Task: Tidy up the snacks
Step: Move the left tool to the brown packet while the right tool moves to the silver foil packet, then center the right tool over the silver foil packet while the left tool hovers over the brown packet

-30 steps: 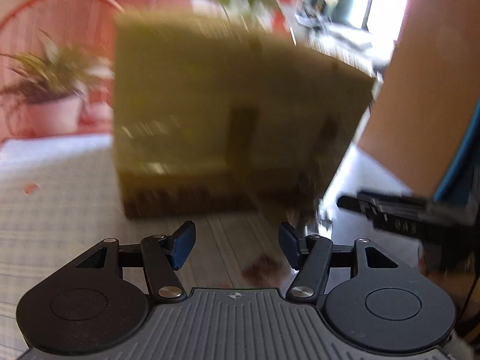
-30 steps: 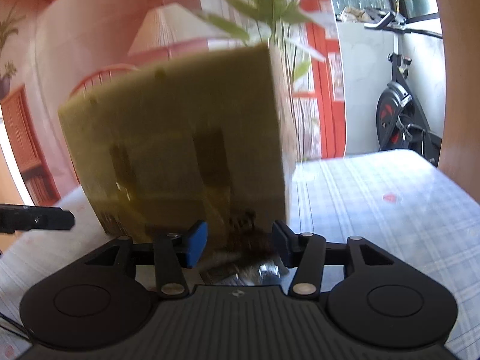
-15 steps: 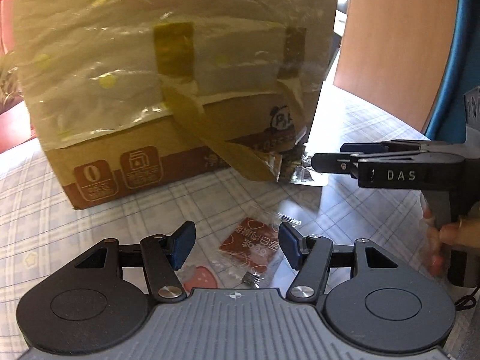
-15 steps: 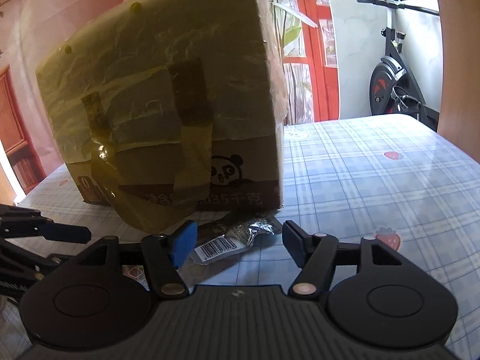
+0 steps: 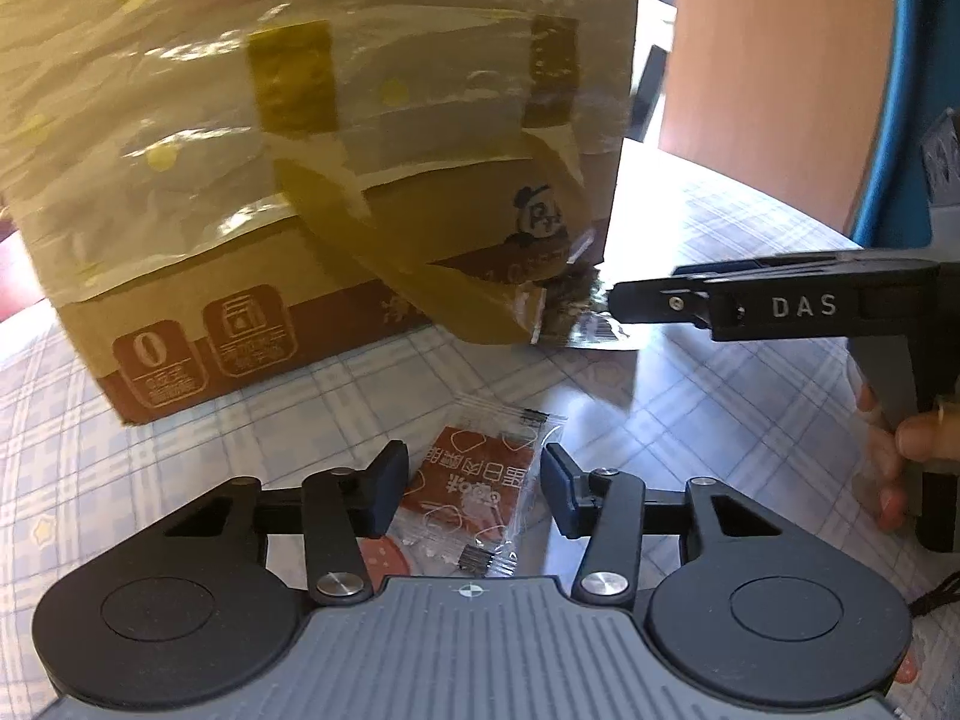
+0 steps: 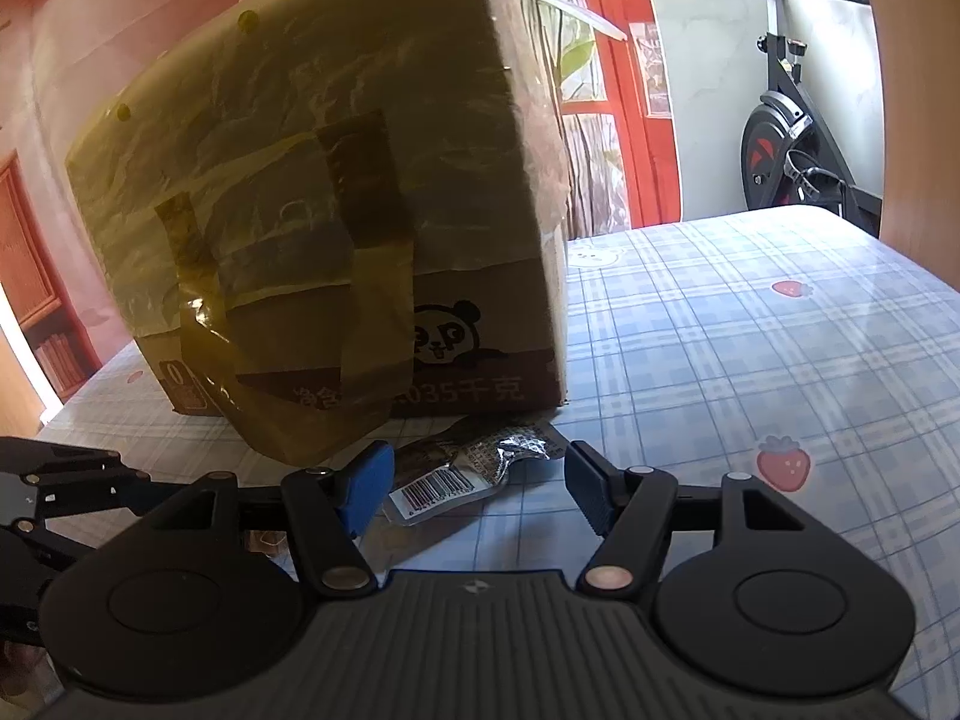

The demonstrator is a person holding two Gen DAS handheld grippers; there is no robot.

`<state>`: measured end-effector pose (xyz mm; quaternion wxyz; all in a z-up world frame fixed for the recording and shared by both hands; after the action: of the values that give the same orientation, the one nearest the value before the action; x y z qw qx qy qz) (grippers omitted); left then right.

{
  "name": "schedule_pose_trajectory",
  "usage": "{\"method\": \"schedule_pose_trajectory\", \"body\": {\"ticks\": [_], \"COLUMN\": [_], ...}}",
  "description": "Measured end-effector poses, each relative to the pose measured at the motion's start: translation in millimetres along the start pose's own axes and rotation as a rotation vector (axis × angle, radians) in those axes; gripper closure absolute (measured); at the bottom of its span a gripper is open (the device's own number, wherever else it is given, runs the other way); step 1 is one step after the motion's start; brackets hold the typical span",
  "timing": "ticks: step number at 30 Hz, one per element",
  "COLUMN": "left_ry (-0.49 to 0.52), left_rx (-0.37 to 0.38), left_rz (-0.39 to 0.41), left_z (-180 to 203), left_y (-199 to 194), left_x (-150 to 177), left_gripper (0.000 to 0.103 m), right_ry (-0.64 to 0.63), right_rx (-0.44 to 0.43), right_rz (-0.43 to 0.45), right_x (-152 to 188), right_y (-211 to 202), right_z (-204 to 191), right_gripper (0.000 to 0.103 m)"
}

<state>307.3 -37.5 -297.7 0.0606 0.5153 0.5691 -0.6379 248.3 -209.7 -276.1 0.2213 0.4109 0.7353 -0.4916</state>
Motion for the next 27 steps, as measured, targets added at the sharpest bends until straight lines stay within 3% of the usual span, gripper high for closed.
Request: {"method": "schedule_pose_trajectory", "body": {"ticks": [12,21,27], "left_ry": [-0.309,-0.297,-0.3], "left_rx": [-0.114,-0.137,-0.145], "left_rz": [0.011,0.018,0.028], "left_z": [-29.3,-25.5,-22.5], "left_y": [-17.1,-16.9,-17.5], "left_x": [16.3,17.6,19.9], "left_gripper": [0.054,0.053,0.053], "right_ry": [-0.009,0.061,-0.019], "right_rx": [-0.002,0.059,0.06], "right_rz": [-0.028,-0.051,-0.078], "right_x": [1.1,-11.1,-28.7], "right_y": [5.2,10.4,26.3], "right_z": [-1.4,11.8,2.4], "right_gripper": [0.033,0.033,0.033]}}
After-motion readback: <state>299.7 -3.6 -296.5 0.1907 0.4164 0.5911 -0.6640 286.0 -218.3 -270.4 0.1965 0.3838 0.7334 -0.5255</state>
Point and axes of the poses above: each gripper's, at about its wrist camera, not at the fingertips, and y roughly the way its jaws point, z to its right, x to its underside, the point moved 2 cm from there along y, roughly the way its jaws point, and after that the axes turned 11 degrees about y, right-handed, at the moved point
